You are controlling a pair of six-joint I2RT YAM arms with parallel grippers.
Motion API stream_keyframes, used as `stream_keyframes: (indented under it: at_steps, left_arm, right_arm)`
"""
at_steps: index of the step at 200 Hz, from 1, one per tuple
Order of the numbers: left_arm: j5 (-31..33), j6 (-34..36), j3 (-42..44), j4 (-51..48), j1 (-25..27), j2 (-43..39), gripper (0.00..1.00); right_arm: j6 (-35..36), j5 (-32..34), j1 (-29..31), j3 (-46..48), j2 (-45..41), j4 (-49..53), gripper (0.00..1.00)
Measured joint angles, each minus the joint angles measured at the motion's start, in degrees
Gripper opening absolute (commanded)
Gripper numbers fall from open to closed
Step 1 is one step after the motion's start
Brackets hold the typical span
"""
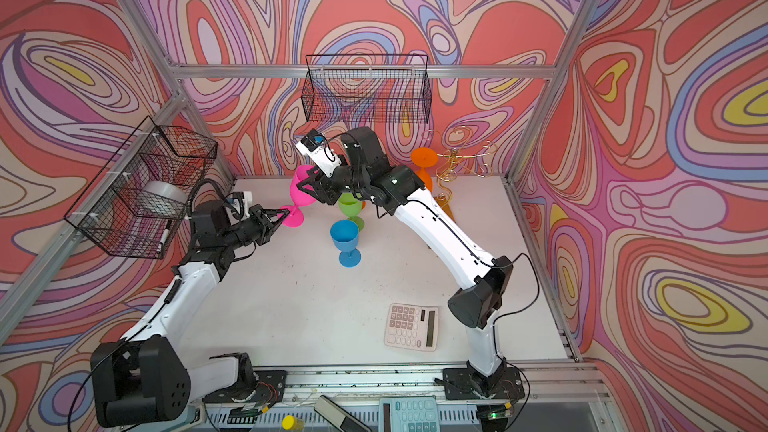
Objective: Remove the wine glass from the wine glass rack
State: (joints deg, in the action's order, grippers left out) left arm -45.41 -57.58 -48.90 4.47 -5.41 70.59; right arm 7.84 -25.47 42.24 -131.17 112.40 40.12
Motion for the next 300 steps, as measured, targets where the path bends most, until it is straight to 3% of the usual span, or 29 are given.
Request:
stream_keyframes:
  at_steps: [58, 164, 198, 221, 256, 300]
  left_arm:
    - [0.0, -0.1, 0.6, 0.0, -0.7, 0.0, 0.00]
    - [0.0, -0.1, 0.9, 1.4, -0.7, -0.4, 0.00]
    - [0.0, -0.1, 1.1, 2.1, -0.7, -0.4, 0.00]
    - [0.0, -0.1, 1.3, 2.7, -0.7, -0.4, 0.00]
    - [0.5, 0.3, 1.3, 2.4, -0.7, -0.4, 0.47]
    - [4.9, 5.9, -2.3, -6.9, -1.3, -1.4, 0.86]
  right_arm:
    - [0.5, -0.1, 0.4, -2.6, 3.4, 3.3, 0.41]
    - [1.6, -0.8, 1.3, -4.6, 4.5, 4.8, 0.15]
    - [1.8, -1.8, 1.4, -4.7, 4.5, 5.5, 0.00]
    - [1.7, -2.5, 1.4, -4.8, 4.5, 5.7, 0.00]
    - [1.8, -2.9, 1.4, -4.8, 4.7, 5.7, 0.00]
    - [2.4, -1.4, 1.7, -4.8, 5.9, 6.8, 0.00]
